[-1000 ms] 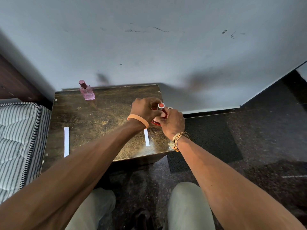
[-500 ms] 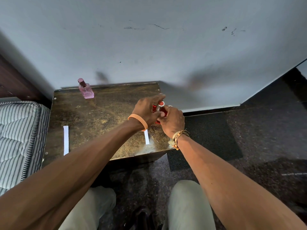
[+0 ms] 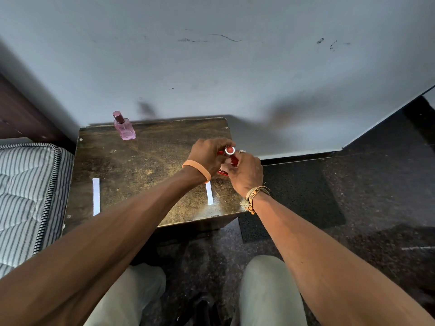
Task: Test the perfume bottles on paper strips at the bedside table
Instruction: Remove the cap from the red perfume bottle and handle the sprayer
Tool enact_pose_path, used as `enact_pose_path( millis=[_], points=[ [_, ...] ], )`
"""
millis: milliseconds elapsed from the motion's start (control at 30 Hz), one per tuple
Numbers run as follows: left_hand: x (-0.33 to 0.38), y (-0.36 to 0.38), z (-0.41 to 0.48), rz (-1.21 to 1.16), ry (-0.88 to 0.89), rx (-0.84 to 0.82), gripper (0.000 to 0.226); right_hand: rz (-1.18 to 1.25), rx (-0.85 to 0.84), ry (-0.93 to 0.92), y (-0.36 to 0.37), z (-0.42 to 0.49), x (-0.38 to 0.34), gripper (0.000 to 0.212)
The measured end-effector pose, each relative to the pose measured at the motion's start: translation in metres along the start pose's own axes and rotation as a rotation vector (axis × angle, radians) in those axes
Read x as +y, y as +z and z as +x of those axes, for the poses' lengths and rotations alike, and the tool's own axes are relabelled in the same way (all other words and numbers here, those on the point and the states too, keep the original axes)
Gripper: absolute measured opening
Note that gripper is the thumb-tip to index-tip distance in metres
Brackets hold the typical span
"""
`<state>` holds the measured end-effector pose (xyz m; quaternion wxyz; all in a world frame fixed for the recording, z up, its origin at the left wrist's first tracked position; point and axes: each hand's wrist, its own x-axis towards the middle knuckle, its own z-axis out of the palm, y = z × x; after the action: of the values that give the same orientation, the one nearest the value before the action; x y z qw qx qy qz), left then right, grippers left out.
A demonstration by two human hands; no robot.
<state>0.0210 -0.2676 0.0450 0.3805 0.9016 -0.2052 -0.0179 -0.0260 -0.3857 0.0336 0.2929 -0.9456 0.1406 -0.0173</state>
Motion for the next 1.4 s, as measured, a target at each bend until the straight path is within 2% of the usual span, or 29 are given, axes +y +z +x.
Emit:
enact_pose_path(
  millis=[200, 333, 400, 500, 600, 700, 800, 900, 1067, 1233, 1300, 1400],
  points=[
    [0.002, 0.005, -0.005, -0.043, -0.04, 0.107, 0.032, -0.015, -0.001, -0.007, -0.002, 0.001, -0.003, 0.028],
    [0.003, 0.003, -0.002, -0.056, -0.017, 0.02, 0.043, 0.001, 0.022, 0.015, -0.001, 0.001, -0.003, 0.022],
    [0.001, 0.0, 0.001, -0.026, 0.0, -0.005, 0.037, -0.006, 0.022, 0.02, 0.001, 0.001, -0.003, 0.022],
    [0.001, -0.002, 0.002, -0.07, -0.065, 0.074, 0.029, -0.022, 0.016, 0.009, 0.0, 0.001, -0.004, 0.021],
    [0.005, -0.002, 0.002, -0.081, -0.097, 0.095, 0.036, -0.035, 0.016, -0.007, -0.001, 0.002, -0.004, 0.022],
    [0.004, -0.002, -0.001, -0.012, -0.013, -0.007, 0.049, -0.013, 0.011, -0.006, -0.002, 0.001, -0.004, 0.022],
    [0.0, -0.005, -0.002, 0.0, 0.007, 0.007, 0.039, -0.003, 0.014, 0.012, -0.001, -0.001, -0.004, 0.025],
    [0.0, -0.007, 0.0, -0.051, -0.069, 0.074, 0.03, -0.005, 0.008, 0.019, -0.002, 0.0, -0.005, 0.021],
    [0.004, -0.004, -0.001, -0.038, -0.028, 0.015, 0.051, -0.011, 0.013, 0.007, -0.003, 0.001, -0.005, 0.024],
    [0.003, -0.008, -0.001, -0.052, -0.028, 0.089, 0.032, 0.003, 0.016, 0.007, -0.002, 0.0, -0.005, 0.026],
    [0.006, -0.008, -0.002, -0.035, -0.027, 0.093, 0.037, 0.004, 0.014, 0.013, -0.003, 0.0, -0.005, 0.023],
    [0.006, -0.004, -0.003, 0.022, 0.003, 0.009, 0.052, 0.003, 0.015, 0.014, -0.002, 0.001, -0.005, 0.023]
  ],
)
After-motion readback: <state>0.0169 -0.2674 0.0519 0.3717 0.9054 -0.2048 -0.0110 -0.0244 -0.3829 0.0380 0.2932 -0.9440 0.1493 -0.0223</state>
